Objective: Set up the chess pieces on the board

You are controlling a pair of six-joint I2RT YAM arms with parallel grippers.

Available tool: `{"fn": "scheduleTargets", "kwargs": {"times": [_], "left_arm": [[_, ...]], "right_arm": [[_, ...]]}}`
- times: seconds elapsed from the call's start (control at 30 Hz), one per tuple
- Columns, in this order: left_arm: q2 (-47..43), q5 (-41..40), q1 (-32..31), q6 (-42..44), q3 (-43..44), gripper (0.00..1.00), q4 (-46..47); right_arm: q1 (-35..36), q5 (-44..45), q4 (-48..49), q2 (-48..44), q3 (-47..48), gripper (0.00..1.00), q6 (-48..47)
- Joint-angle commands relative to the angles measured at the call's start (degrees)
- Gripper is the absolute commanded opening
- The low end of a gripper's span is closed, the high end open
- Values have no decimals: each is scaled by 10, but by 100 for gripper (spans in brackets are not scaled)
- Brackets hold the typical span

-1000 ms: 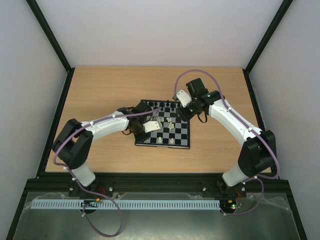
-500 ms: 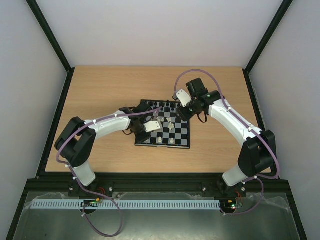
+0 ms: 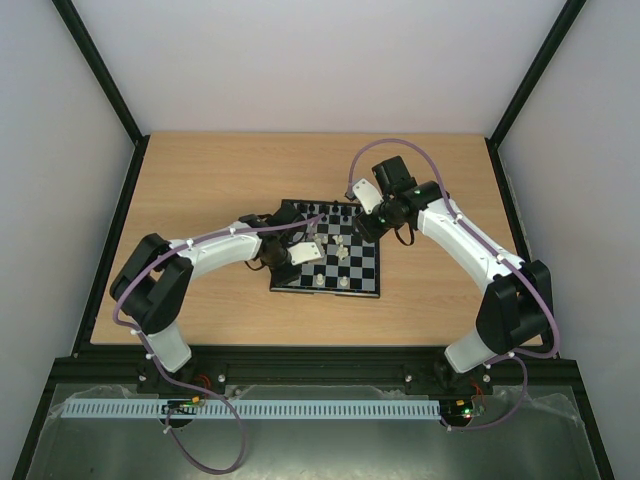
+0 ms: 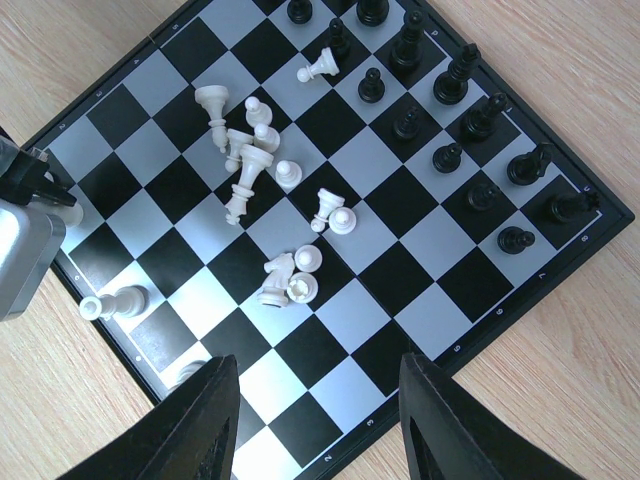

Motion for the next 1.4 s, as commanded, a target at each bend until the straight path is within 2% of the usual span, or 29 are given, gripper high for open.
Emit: {"fn": "scheduleTargets", "kwargs": {"times": [0.0, 0.23, 0.33, 0.43, 0.57, 0.73, 0.97, 1.37], "left_arm": [[-1, 7, -1, 0, 9, 21, -20], [-33, 8, 23, -9, 51, 32, -28], [-52, 34, 52, -23, 73, 38, -25], [-55, 68, 85, -49, 98, 39, -25], [-39, 106, 129, -129, 125, 36, 3], [8, 60, 127, -210, 161, 30, 49], [95, 15, 112, -243, 217, 24, 58], [182, -17, 84, -252, 259, 23, 60]], "right_arm": [[-1, 1, -12, -17, -6, 45, -6], [-1, 4, -15, -17, -1, 45, -8], [-1, 4, -16, -13, 4, 46, -11], [-1, 4, -21, -2, 22, 46, -32], [-1, 23, -25, 25, 60, 46, -59], [-1, 14, -26, 46, 89, 45, -50], [-1, 28, -18, 27, 53, 45, -45], [-1, 41, -17, -10, 4, 45, -46]]}}
